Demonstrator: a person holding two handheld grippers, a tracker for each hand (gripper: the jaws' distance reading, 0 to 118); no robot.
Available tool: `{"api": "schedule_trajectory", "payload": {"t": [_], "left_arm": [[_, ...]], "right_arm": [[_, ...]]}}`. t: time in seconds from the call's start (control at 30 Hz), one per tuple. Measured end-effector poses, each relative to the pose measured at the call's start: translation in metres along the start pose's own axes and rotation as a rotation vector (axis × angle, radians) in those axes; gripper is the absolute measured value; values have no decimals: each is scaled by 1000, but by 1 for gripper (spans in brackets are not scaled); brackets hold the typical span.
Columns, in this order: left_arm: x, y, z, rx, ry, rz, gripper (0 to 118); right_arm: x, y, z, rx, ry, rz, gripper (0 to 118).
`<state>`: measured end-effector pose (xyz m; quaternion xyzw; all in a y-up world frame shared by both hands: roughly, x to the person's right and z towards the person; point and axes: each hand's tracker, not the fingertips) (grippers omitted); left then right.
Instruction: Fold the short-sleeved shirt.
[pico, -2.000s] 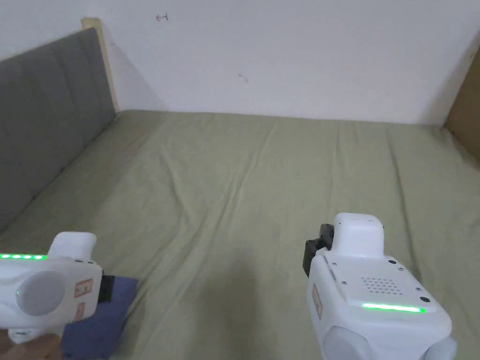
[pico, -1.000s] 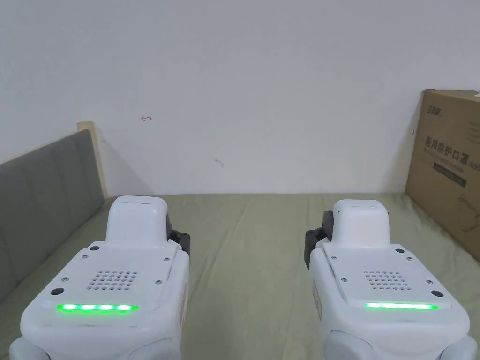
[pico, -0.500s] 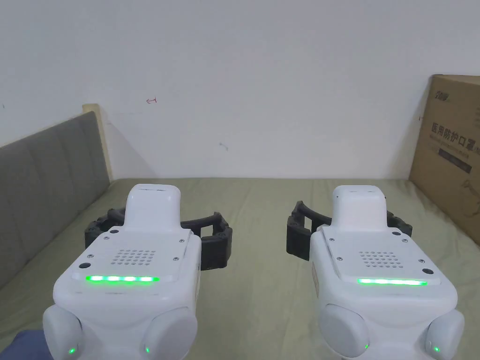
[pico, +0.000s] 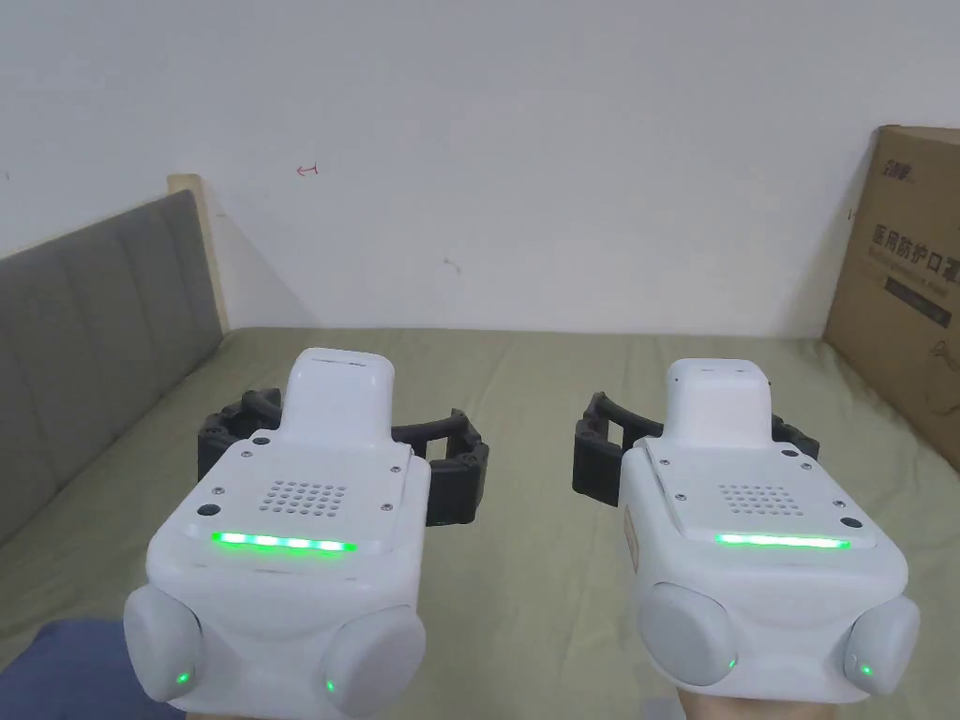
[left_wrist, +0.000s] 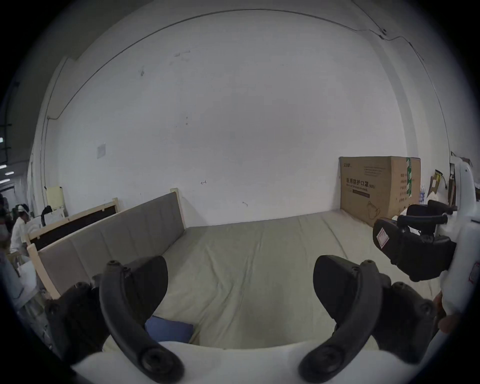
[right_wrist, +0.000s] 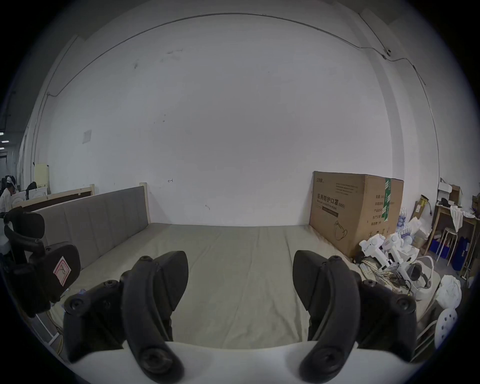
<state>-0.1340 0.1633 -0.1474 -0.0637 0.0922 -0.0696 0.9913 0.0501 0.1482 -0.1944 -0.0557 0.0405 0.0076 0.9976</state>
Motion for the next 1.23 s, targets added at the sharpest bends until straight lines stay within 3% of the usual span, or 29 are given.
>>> {"api": "schedule_trajectory", "payload": {"t": [0.73,1.23], "left_arm": [[-7,-7,-6,-1,-26,75,113],[-7,-12,-4,25,-52,47,113]], "right_arm": [[10,-10,-4,-26,-22,5,90],[13,-18,-7,-48,-18,17,90]]}}
